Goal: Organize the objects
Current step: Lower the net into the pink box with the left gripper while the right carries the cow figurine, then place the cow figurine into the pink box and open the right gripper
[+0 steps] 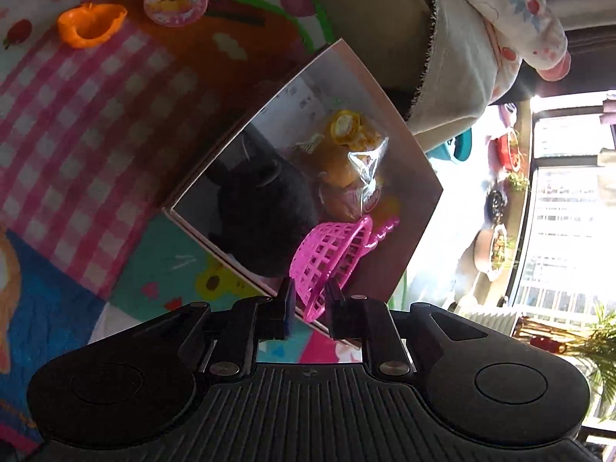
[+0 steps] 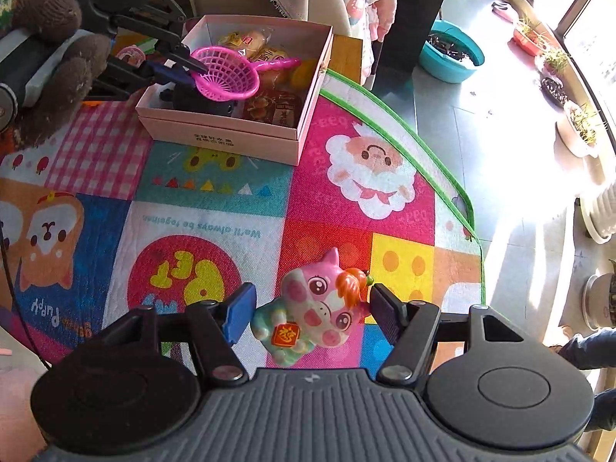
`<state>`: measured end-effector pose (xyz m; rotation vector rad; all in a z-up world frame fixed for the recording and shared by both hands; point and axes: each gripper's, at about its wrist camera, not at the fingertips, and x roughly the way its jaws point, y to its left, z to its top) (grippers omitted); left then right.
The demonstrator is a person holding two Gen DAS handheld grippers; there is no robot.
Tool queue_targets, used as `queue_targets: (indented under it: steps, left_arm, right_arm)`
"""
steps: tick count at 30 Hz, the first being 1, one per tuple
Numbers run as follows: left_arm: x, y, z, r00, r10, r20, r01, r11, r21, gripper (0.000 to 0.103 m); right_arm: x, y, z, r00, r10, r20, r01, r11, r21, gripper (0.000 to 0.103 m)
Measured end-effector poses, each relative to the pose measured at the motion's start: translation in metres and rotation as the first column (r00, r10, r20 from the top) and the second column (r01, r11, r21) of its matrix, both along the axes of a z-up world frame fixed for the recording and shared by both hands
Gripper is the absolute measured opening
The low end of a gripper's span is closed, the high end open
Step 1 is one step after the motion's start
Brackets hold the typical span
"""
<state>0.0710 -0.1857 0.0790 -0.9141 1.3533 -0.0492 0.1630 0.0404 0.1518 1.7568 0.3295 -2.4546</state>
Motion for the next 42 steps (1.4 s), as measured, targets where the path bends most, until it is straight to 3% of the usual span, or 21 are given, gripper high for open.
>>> queue_targets:
  steps: [2, 10, 14, 20, 24, 27, 30, 36, 42]
  left_arm:
    - [-0.003, 0.002, 0.006, 0.999, -0.034, 0.018, 0.034, 0.999, 0.016, 0.018]
    - [-0.020, 0.040, 0.025, 0.992, -0.045, 0.121, 0.050, 0.998, -0.042, 0.018]
    - [-0.036, 0.064, 0.035, 0.980, -0.119, 0.161, 0.114, 0.992, 0.045, 0.018]
    - [-0.076, 0.102, 0.038, 0.958, -0.238, 0.163, 0.201, 0.956, 0.212, 0.018]
    - [-0.099, 0.123, 0.037, 0.932, -0.335, 0.135, 0.279, 0.905, 0.321, 0.018]
    - [-0.110, 0.131, 0.035, 0.891, -0.440, 0.110, 0.362, 0.836, 0.412, 0.018]
    - [-0.115, 0.136, 0.028, 0.852, -0.515, 0.096, 0.417, 0.777, 0.471, 0.018]
    - [-0.093, 0.145, 0.013, 0.836, -0.538, 0.106, 0.420, 0.752, 0.508, 0.018]
    - [-0.049, 0.148, 0.011, 0.778, -0.588, 0.221, 0.356, 0.703, 0.615, 0.018]
  right_arm:
    - [-0.004, 0.001, -0.001, 1.000, -0.005, 0.005, 0.005, 1.000, -0.006, 0.065]
    - [-0.034, -0.022, 0.004, 1.000, 0.013, 0.009, -0.012, 0.998, -0.069, 0.065]
    - [-0.066, -0.038, 0.025, 0.999, 0.029, -0.043, -0.032, 0.995, -0.090, 0.065]
    - [-0.143, -0.070, 0.072, 0.991, 0.004, -0.137, -0.028, 0.984, -0.178, 0.065]
    - [-0.193, -0.101, 0.095, 0.973, 0.015, -0.232, -0.058, 0.982, -0.182, 0.067]
    - [-0.217, -0.115, 0.102, 0.966, -0.011, -0.256, -0.037, 0.983, -0.182, 0.085]
    - [-0.219, -0.120, 0.102, 0.964, -0.042, -0.263, -0.008, 0.983, -0.186, 0.086]
    - [-0.187, -0.113, 0.070, 0.981, -0.099, -0.166, 0.078, 0.988, -0.132, 0.086]
    - [-0.127, -0.109, 0.030, 0.991, -0.129, -0.026, 0.128, 0.991, -0.046, 0.086]
